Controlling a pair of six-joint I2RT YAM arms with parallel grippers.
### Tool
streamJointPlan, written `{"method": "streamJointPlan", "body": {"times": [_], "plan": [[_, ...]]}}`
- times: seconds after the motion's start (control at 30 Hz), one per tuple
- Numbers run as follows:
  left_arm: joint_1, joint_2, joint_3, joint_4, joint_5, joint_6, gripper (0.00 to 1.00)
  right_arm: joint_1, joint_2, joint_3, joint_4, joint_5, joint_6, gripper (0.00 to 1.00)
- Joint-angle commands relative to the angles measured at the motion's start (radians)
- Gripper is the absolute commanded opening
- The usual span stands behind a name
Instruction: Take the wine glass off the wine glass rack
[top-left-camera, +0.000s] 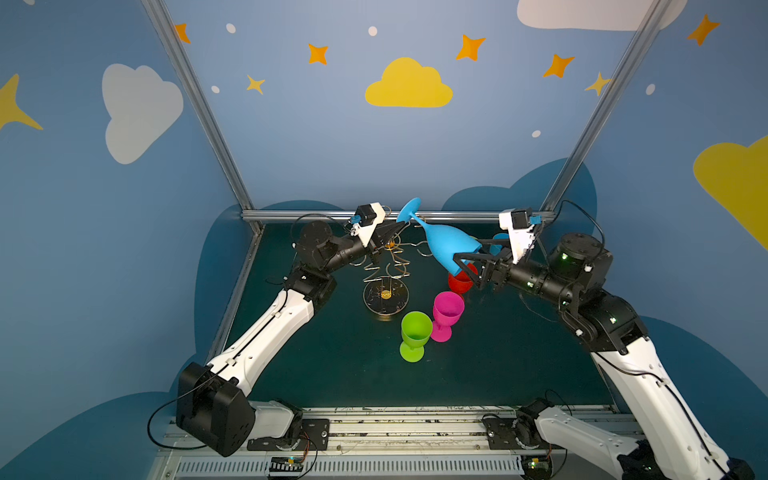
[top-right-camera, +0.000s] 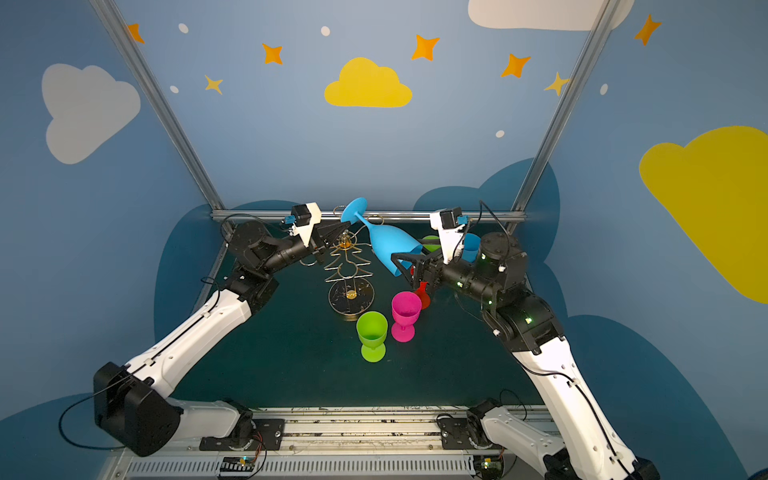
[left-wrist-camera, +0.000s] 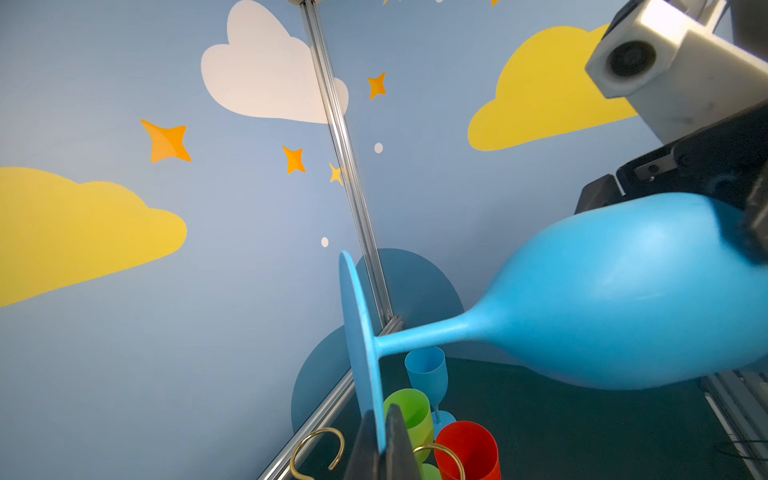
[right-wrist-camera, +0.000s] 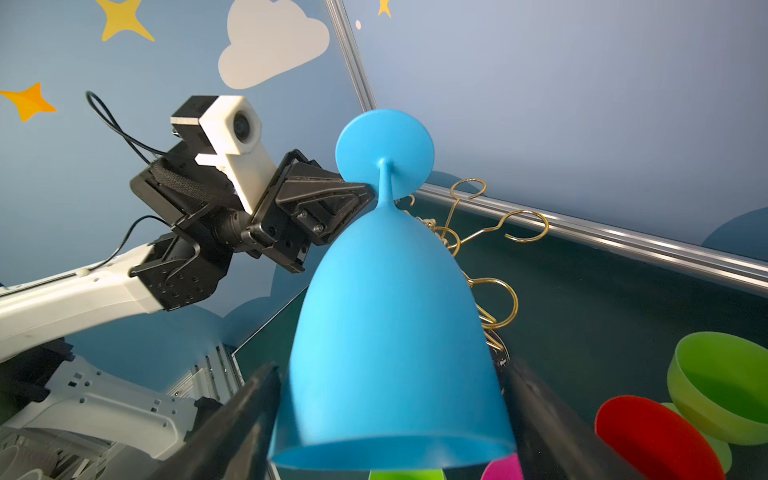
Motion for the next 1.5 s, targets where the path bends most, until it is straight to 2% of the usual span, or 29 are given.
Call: {"method": "streamJointPlan", "body": {"times": [0.0, 0.33, 0.53, 0.63, 0.73, 0.8, 0.9, 0.97, 1.0, 1.03, 1.1, 1.13, 1.17, 1.27, 1.33, 1.47], "plan": [[0.012, -0.028, 0.011, 0.051, -0.024, -0.065, 0.03, -0.015, -0.041, -0.027, 0.015, 0.029, 0.014, 0.82], [0.012, -0.042, 0.004, 0.058, -0.002, -0.092, 0.03, -0.054, -0.107, -0.075, 0.018, 0.071, 0.023, 0.82], [0.012, -0.045, 0.003, 0.050, 0.011, -0.106, 0.03, -0.062, -0.065, -0.063, 0.066, 0.053, 0.043, 0.79], [0.012, -0.048, -0.005, 0.050, 0.010, -0.107, 0.03, -0.062, -0.028, -0.046, 0.095, 0.029, 0.061, 0.74], [0.012, -0.051, -0.012, 0.045, 0.011, -0.105, 0.03, -0.061, 0.011, -0.022, 0.111, 0.009, 0.076, 0.60], [0.012, -0.051, -0.016, 0.041, 0.010, -0.102, 0.03, -0.061, 0.029, -0.014, 0.131, -0.007, 0.091, 0.41], [0.012, -0.056, -0.022, 0.036, -0.001, -0.091, 0.03, -0.061, 0.044, -0.002, 0.140, -0.009, 0.102, 0.18], [0.012, -0.059, -0.027, 0.035, -0.011, -0.085, 0.03, -0.061, 0.048, 0.012, 0.127, 0.002, 0.105, 0.03], [0.011, -0.060, -0.030, 0.033, -0.017, -0.079, 0.03, -0.062, 0.047, 0.022, 0.112, 0.019, 0.104, 0.00], [0.011, -0.062, -0.031, 0.032, -0.025, -0.077, 0.08, -0.063, 0.043, 0.028, 0.101, 0.037, 0.101, 0.00], [0.014, -0.071, -0.035, 0.025, -0.058, -0.077, 0.51, -0.064, 0.024, 0.041, 0.073, 0.089, 0.082, 0.00], [0.012, -0.076, -0.036, 0.021, -0.069, -0.075, 0.64, -0.068, 0.014, 0.050, 0.051, 0.116, 0.067, 0.00], [0.015, -0.082, -0.036, 0.015, -0.087, -0.074, 0.71, -0.070, 0.002, 0.067, 0.015, 0.148, 0.049, 0.00], [0.024, -0.108, -0.058, 0.014, -0.148, -0.076, 0.90, -0.082, -0.028, 0.139, -0.136, 0.266, -0.018, 0.00], [0.035, -0.129, -0.077, 0.016, -0.188, -0.083, 0.98, -0.085, -0.042, 0.206, -0.266, 0.346, -0.075, 0.00], [0.074, -0.182, -0.120, 0.017, -0.256, -0.110, 0.99, -0.086, -0.045, 0.362, -0.597, 0.501, -0.156, 0.00]]}}
